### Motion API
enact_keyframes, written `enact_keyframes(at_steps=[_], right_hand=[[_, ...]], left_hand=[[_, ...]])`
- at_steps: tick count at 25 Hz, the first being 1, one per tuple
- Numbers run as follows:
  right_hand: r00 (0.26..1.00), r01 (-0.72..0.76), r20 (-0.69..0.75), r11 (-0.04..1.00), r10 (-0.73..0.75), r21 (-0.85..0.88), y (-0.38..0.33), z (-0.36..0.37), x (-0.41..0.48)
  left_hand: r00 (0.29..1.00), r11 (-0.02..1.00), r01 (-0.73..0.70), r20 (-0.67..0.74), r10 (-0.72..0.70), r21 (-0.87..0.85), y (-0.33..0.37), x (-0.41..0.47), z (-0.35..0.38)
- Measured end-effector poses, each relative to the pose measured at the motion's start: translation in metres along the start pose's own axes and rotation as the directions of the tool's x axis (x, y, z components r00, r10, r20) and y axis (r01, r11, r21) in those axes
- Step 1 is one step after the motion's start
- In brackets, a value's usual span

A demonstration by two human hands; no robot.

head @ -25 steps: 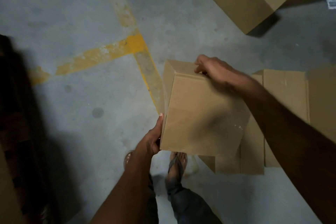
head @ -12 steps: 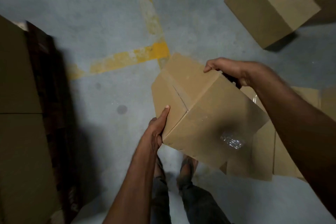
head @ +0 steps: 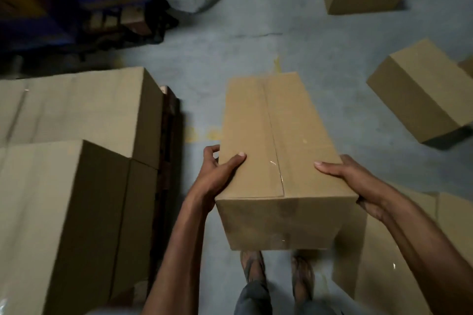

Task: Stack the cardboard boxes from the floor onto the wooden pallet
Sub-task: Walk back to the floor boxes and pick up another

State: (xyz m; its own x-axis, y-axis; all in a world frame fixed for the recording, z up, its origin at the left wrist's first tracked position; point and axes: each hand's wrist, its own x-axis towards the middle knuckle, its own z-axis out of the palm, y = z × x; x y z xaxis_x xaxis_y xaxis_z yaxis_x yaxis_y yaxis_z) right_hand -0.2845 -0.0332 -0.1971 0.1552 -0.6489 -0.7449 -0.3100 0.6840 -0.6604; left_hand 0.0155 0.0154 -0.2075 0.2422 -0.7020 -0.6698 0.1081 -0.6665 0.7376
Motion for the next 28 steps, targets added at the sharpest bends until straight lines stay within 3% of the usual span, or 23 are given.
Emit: enact_keyframes(at_steps=[3,8,14,19,24,28], right_hand=[[0.991,0.129,0.01,0.989,-0.13,0.073,-0.032,0.019,-0.043],[0.923,0.338,0.2,0.941,-0.33,-0.006,-0.069,0.026,-0.098],[0.831,0.529,0.229,0.848,-0.507,-0.041,-0.101,0.067,-0.172],[0.739,0.615,0.374,0.787,-0.56,-0.038,-0.111,0.122,-0.227],[0.617,0.709,0.498,0.705,-0.609,-0.016,-0.109,0.186,-0.27],[0.558,0.744,0.511,0.667,-0.654,0.04,-0.109,0.234,-0.286]], left_hand=[[0.987,0.99,-0.143,-0.078,0.143,0.003,0.032,-0.06,-0.029],[0.903,0.935,-0.354,-0.265,0.338,-0.013,0.041,-0.164,-0.043],[0.763,0.878,-0.475,-0.519,0.385,-0.047,0.017,-0.281,-0.059],[0.666,0.842,-0.539,-0.633,0.396,-0.039,-0.007,-0.36,-0.093],[0.575,0.818,-0.575,-0.721,0.387,-0.02,-0.032,-0.414,-0.147],[0.554,0.813,-0.581,-0.718,0.422,0.03,-0.038,-0.437,-0.191]])
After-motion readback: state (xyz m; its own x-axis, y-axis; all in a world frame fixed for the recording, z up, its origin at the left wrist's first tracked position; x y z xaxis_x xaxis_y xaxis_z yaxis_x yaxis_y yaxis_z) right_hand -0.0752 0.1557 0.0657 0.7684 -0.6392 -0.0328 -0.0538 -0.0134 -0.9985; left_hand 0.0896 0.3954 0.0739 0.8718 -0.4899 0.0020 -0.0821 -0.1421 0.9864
